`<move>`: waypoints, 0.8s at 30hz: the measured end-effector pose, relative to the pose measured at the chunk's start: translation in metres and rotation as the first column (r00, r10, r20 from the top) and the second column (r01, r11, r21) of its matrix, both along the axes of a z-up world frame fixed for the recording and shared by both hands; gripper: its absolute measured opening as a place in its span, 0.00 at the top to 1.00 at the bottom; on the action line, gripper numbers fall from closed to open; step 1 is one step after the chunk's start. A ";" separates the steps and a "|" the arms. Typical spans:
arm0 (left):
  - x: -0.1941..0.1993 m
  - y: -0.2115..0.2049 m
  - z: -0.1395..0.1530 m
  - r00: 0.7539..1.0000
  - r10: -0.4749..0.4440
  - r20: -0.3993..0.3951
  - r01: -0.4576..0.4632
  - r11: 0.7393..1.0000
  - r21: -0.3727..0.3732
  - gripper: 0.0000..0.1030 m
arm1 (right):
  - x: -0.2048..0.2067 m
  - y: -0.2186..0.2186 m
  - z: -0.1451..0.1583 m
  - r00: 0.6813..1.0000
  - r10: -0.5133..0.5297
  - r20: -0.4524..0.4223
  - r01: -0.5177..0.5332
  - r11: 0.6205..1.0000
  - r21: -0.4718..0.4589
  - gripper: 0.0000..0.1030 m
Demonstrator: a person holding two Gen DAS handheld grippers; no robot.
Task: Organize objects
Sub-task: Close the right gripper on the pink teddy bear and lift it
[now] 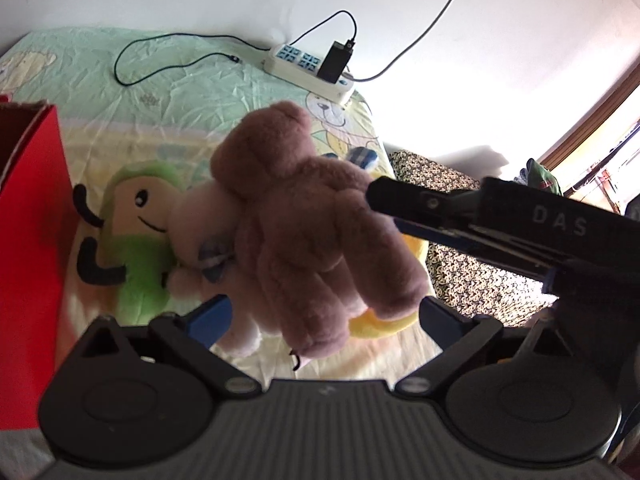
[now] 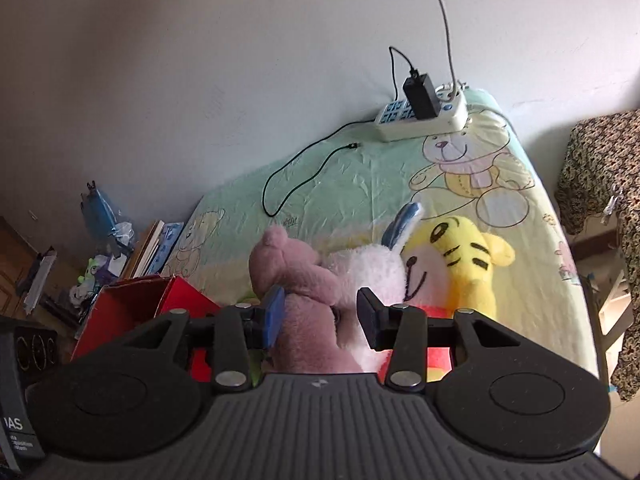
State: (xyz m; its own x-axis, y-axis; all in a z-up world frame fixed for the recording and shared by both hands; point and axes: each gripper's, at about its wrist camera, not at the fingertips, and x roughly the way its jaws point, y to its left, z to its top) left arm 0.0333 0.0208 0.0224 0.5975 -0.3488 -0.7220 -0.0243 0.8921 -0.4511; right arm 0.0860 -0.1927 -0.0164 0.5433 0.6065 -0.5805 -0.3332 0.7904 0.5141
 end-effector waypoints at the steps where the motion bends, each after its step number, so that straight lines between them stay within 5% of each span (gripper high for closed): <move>1: 0.002 0.000 -0.002 1.000 0.001 0.004 -0.001 1.000 0.004 0.05 | 0.004 0.004 -0.004 1.000 0.009 -0.017 -0.009 1.000 0.004 0.57; 7: 0.000 0.005 0.001 0.999 -0.031 0.027 0.030 0.999 0.012 0.05 | 0.007 0.009 -0.018 0.992 0.060 -0.115 -0.051 0.996 0.080 0.68; 17: -0.009 0.020 0.011 0.995 -0.073 0.073 0.065 0.992 0.105 0.02 | -0.010 0.042 -0.001 0.967 0.256 -0.011 -0.256 0.967 0.010 0.64; 20: -0.002 0.029 0.008 0.995 -0.064 0.071 0.058 0.995 0.075 0.09 | -0.004 0.045 -0.003 0.955 0.295 -0.014 -0.295 0.955 0.038 0.62; 21: 0.000 0.031 0.008 0.996 -0.055 0.072 0.049 0.996 0.081 0.19 | -0.002 0.045 -0.004 0.953 0.302 -0.018 -0.301 0.952 0.054 0.62; 24: 0.007 0.030 0.003 0.998 -0.043 0.049 0.036 0.989 0.145 0.26 | 0.003 0.032 -0.007 0.953 0.302 -0.032 -0.292 0.940 0.174 0.61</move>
